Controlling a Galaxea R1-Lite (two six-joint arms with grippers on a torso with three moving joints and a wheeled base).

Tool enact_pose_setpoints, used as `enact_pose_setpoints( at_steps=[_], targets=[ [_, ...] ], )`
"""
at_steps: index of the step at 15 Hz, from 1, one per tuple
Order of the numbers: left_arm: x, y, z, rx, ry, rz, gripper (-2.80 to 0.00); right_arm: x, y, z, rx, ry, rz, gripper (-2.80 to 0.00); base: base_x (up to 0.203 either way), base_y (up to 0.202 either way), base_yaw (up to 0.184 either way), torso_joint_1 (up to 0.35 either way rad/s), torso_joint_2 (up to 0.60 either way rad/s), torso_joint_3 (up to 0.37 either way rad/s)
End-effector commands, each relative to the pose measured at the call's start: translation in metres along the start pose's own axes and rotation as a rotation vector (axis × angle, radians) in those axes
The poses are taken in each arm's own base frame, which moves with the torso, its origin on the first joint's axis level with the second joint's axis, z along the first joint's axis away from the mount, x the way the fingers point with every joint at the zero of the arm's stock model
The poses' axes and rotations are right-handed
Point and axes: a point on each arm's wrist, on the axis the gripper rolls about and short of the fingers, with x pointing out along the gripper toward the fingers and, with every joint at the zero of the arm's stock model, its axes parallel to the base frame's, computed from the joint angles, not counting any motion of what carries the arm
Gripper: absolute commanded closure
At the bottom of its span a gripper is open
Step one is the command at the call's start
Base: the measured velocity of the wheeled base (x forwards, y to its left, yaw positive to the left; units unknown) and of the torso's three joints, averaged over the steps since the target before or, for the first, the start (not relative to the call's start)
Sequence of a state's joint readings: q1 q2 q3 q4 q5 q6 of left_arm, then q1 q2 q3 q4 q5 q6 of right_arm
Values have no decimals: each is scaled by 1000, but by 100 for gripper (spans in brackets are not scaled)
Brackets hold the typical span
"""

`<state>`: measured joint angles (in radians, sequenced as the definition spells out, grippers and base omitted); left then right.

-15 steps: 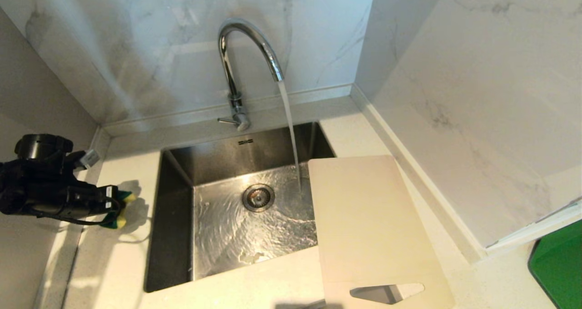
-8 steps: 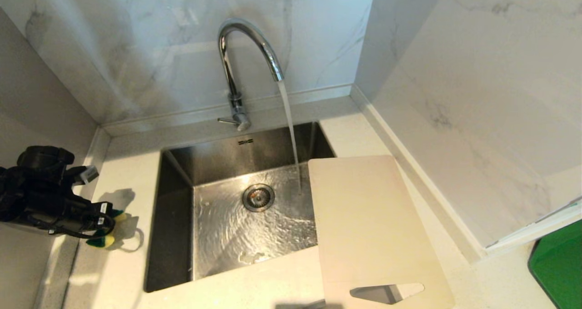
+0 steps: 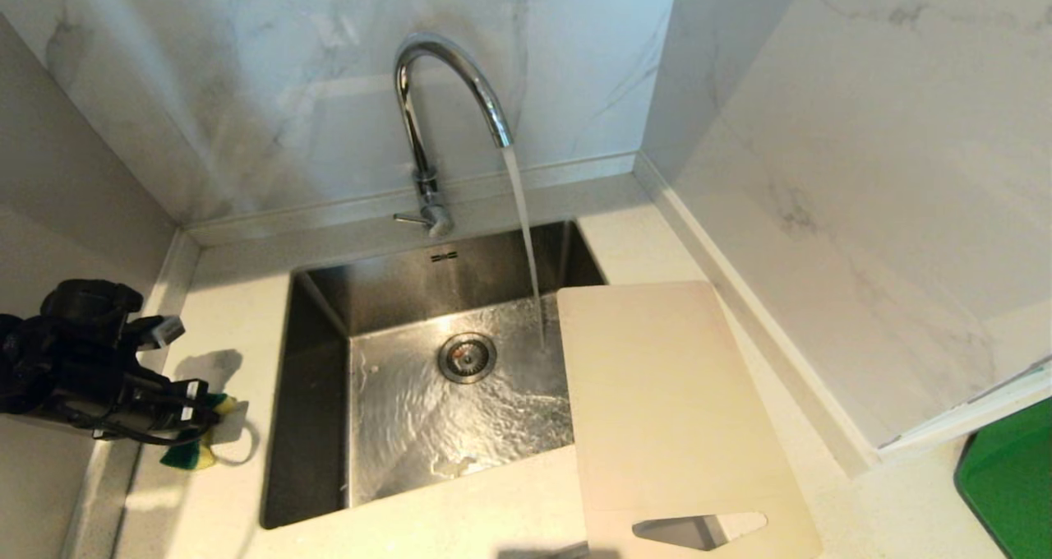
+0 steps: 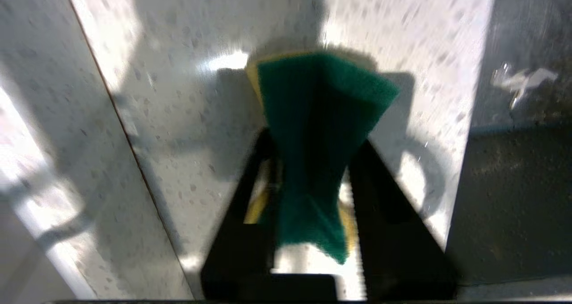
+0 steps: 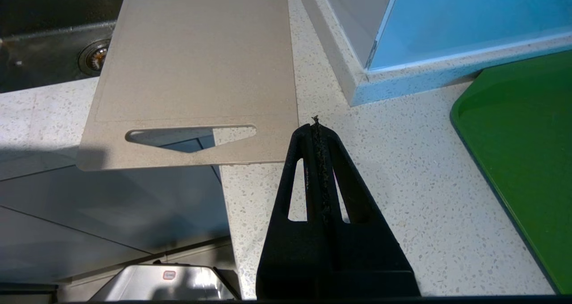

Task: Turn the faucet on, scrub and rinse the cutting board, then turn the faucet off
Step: Put down the cleaning cloth, then turn off the tap

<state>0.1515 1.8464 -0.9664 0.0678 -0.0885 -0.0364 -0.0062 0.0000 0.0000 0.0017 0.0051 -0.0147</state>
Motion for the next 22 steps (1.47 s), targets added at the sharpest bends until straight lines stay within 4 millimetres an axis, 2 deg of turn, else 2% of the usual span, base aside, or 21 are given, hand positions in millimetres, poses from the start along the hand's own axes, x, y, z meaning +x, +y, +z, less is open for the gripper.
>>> enact_pose_setpoints(
  at_steps=[1,4,7,10,11,14,17,19,22],
  targets=[
    [-5,-1,5,14,-61,1,-280,0,0,0,-1,0,0,0,0,0,0,0,0,0],
    [-23,-2,9,22,-127,-2,-280,0,0,0,-1,0,1,0,0,0,0,0,0,0],
    [-55,-7,19,12,-232,-78,-280,0,0,0,-1,0,1,0,0,0,0,0,0,0],
    [-86,-31,30,1,-311,-156,-280,0,0,0,-1,0,1,0,0,0,0,0,0,0],
    [-94,-41,31,4,-313,-186,0,0,0,0,-1,0,1,0,0,0,0,0,0,0],
    [-115,-73,41,-93,-296,-382,0,0,0,0,-1,0,1,0,0,0,0,0,0,0],
    [-137,-92,61,-262,-136,-620,0,0,0,0,-1,0,1,0,0,0,0,0,0,0],
    [-130,-109,71,-359,-3,-720,0,0,0,0,-1,0,1,0,0,0,0,0,0,0],
    [-118,-137,73,-391,107,-796,0,0,0,0,-1,0,1,0,0,0,0,0,0,0]
  ],
)
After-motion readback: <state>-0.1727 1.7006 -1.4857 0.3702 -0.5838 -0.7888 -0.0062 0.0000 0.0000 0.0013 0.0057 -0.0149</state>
